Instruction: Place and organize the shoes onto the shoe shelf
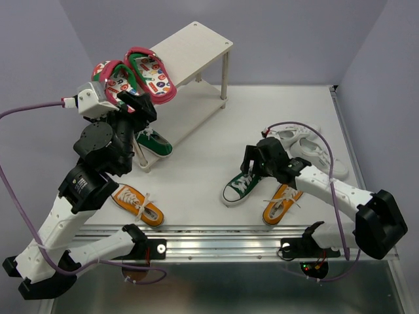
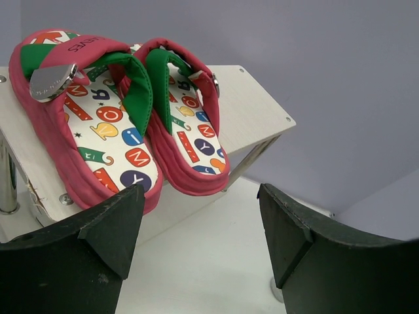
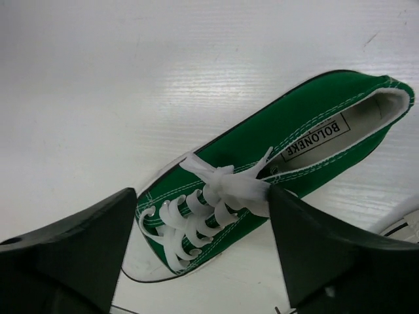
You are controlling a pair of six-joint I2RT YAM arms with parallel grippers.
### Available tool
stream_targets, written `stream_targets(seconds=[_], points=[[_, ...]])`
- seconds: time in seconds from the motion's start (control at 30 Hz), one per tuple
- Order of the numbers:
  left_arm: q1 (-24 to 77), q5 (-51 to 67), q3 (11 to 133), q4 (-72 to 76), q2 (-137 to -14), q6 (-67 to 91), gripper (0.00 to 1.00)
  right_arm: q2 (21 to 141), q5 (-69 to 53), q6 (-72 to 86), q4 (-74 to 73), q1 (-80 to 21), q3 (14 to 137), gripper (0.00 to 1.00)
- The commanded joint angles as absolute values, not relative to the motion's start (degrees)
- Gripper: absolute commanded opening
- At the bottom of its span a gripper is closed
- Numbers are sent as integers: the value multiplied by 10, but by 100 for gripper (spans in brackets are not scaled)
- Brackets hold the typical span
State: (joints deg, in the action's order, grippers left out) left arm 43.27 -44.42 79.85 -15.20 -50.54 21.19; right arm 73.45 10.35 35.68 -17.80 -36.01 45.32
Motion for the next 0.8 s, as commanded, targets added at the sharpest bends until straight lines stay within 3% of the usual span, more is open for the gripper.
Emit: stream_targets(seconds=[0.0, 0.03, 0.33, 0.5, 0.77], points=[[430, -456, 796, -134, -495, 212, 82, 691, 151, 331, -195, -360, 495, 95], [430, -456, 797, -134, -494, 212, 82, 683, 152, 330, -211, -360, 494, 100], [430, -459, 799, -130, -494, 206, 82, 622, 28, 348, -251, -360, 421, 100], [430, -457, 797, -126, -497, 205, 82, 622, -92, 362, -177, -360, 364, 100], [430, -454, 798, -128, -497, 211, 82, 725, -148, 368, -49, -379, 371, 100]])
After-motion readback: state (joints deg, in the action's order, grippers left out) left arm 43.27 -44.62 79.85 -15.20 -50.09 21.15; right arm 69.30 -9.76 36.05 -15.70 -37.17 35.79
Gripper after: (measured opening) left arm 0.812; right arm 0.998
